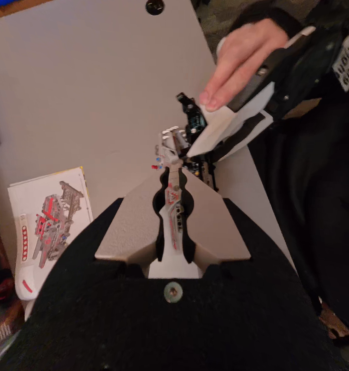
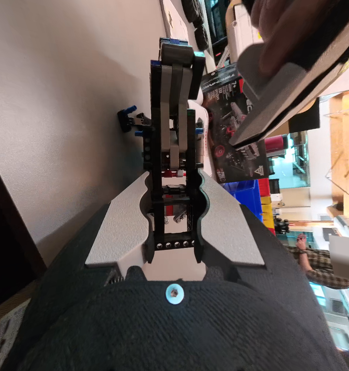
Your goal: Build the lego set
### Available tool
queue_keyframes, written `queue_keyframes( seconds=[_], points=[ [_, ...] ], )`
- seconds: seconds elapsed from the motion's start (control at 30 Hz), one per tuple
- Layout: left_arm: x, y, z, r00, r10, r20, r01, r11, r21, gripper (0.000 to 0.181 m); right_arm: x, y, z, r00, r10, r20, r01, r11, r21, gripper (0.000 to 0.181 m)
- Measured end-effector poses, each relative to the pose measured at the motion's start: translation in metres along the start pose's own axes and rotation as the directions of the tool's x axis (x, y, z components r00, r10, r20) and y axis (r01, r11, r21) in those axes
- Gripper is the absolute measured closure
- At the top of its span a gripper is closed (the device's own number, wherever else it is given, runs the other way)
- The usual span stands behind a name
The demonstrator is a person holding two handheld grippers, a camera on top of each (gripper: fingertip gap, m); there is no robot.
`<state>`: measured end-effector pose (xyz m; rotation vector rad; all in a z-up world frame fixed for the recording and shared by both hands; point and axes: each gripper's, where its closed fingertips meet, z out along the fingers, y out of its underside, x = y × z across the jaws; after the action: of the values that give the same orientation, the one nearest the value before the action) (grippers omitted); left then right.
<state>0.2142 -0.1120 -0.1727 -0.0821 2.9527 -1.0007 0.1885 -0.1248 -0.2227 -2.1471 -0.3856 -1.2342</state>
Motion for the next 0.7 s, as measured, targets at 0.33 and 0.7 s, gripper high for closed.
queue_keyframes(
  seconds=[0.33,0.7],
  points=[
    [-0.001,0.022,0.014,0.997,-0.025,-0.072,0.015,0.991,-0.137,0.174,-0.010,-0.007,-0.002,0.968,-0.227,-0.108,0.226,0.974,-0.019,0.140],
    [0.020,0.024,0.020,0.978,0.206,0.021,-0.200,0.965,-0.170,0.169,-0.013,-0.009,0.002,0.941,-0.299,-0.159,0.297,0.954,-0.036,0.139]
  ],
)
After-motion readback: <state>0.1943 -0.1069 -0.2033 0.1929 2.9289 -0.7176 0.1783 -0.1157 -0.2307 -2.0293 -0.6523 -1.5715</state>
